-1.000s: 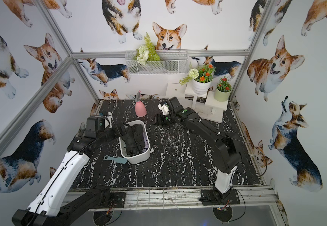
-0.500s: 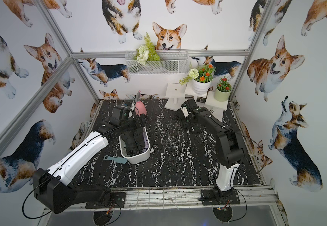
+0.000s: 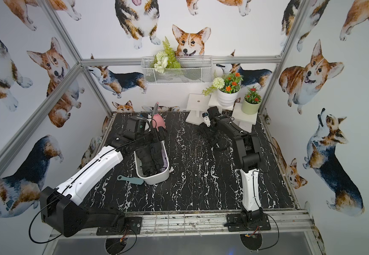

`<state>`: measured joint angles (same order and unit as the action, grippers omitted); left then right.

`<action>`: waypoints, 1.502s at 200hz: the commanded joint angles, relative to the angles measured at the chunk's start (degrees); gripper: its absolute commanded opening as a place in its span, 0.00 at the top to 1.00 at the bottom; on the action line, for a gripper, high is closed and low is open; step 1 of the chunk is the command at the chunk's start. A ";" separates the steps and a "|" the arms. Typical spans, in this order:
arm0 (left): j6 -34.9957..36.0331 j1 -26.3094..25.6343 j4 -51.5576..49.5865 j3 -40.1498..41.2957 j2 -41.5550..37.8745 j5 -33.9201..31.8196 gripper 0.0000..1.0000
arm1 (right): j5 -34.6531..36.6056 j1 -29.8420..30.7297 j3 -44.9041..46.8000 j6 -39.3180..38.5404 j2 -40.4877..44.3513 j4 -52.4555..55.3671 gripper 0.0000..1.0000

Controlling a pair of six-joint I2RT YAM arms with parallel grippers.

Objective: Put the umbrella into the storage box
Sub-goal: Adjust the umbrella in the storage box, then pick up the umbrella from the center of the board, then place the umbrella in the storage box.

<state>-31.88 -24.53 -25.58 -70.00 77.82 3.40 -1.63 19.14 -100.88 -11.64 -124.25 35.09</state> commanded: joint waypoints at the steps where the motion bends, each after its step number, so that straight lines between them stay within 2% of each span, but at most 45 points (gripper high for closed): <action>1: 0.20 1.88 -0.92 1.26 -1.91 0.29 0.04 | -4.97 -0.04 -0.90 -0.15 -1.71 1.75 0.26; 34: 0.20 6.86 -3.00 4.49 -6.73 1.41 0.04 | -5.05 -0.39 -1.34 2.33 -3.37 2.29 0.31; 45: 0.63 8.45 -3.95 5.66 -8.43 1.81 0.03 | -4.99 -0.41 -1.38 2.89 -3.15 2.82 0.36; 69: 0.95 12.24 -5.56 9.00 -12.60 2.05 0.03 | -5.96 -0.41 0.24 4.86 -0.35 2.94 0.60; 102: 1.43 17.39 -6.68 13.55 -16.82 3.79 0.03 | -8.05 -0.28 6.21 10.87 6.83 1.14 0.73; 132: 1.74 19.99 -6.93 16.60 -18.62 5.53 0.03 | -11.31 1.64 11.34 16.85 14.53 1.38 0.74; 156: 2.21 20.47 -6.80 18.23 -19.58 5.71 0.03 | -12.33 6.70 13.48 20.05 20.39 3.08 0.73; 197: 2.83 20.49 -4.78 22.37 -21.19 6.47 0.05 | -10.47 16.56 9.04 28.91 24.97 7.20 0.74; 251: 3.18 20.49 -4.08 24.33 -23.98 5.03 0.07 | -10.06 30.09 -0.41 37.14 21.63 6.88 0.74; 300: 2.62 20.49 -3.11 25.00 -24.30 5.34 0.08 | -11.82 33.14 -1.34 44.86 15.46 0.26 0.72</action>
<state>-29.41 -4.12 -30.11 -45.06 53.60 8.91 -12.73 51.44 -102.06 27.35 -107.28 41.39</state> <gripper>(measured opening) 0.924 0.290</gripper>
